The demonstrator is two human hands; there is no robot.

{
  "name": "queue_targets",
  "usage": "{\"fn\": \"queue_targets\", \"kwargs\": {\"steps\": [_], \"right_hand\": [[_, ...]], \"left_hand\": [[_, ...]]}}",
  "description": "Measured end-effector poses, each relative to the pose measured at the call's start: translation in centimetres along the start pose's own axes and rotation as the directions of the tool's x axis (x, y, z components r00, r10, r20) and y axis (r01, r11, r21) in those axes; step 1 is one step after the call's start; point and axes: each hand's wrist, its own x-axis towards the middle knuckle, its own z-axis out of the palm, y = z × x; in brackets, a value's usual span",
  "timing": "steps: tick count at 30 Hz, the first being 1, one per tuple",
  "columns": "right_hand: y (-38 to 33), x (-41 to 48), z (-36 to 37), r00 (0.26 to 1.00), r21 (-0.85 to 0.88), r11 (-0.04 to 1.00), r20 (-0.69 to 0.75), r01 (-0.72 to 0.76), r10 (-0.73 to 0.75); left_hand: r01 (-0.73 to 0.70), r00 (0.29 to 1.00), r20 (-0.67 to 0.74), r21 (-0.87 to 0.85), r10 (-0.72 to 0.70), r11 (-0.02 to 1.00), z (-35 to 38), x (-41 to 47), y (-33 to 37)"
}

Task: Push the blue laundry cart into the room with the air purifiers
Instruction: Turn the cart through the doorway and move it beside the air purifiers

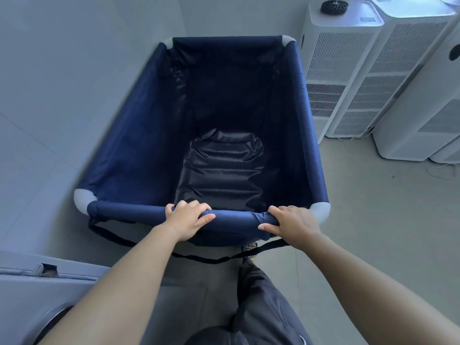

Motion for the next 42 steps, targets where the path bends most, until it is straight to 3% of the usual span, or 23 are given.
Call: {"fn": "queue_targets", "kwargs": {"steps": [12,18,22,27,32,38,42], "right_hand": [[0.2,0.3,-0.4,0.997,0.002,1.0,0.065,0.031,-0.031],[0.4,1.2,-1.8,0.985,0.187,0.982,0.168,0.0,-0.032],[0.8,3.5,-3.5,0.997,0.147,0.989,0.062,0.029,-0.039],[0.0,3.7,-3.9,0.998,0.227,0.974,0.063,-0.026,0.012],[-1.7,2.0,-2.6,0.985,0.28,0.959,0.171,-0.047,-0.002],[-1.7,1.4,-2.2,0.98,0.216,0.975,0.198,-0.059,0.016],[-1.5,1.4,-2.0,0.982,0.162,0.986,0.187,-0.04,0.01]], "left_hand": [[0.016,1.0,0.018,0.016,-0.017,1.0,-0.3,0.1,0.1],[0.111,0.994,0.009,-0.086,-0.111,0.99,-0.5,0.0,0.5],[0.13,0.989,-0.057,-0.084,-0.135,0.988,-1.1,0.2,0.1],[0.055,0.989,-0.129,-0.123,-0.07,0.991,-2.1,0.5,0.0],[0.004,1.0,-0.029,-0.024,-0.005,1.0,-1.4,0.3,0.0],[0.045,0.995,0.087,0.081,-0.052,0.996,-1.3,0.7,0.2],[0.092,0.995,0.027,0.072,-0.094,0.993,-0.8,1.1,0.5]]}}
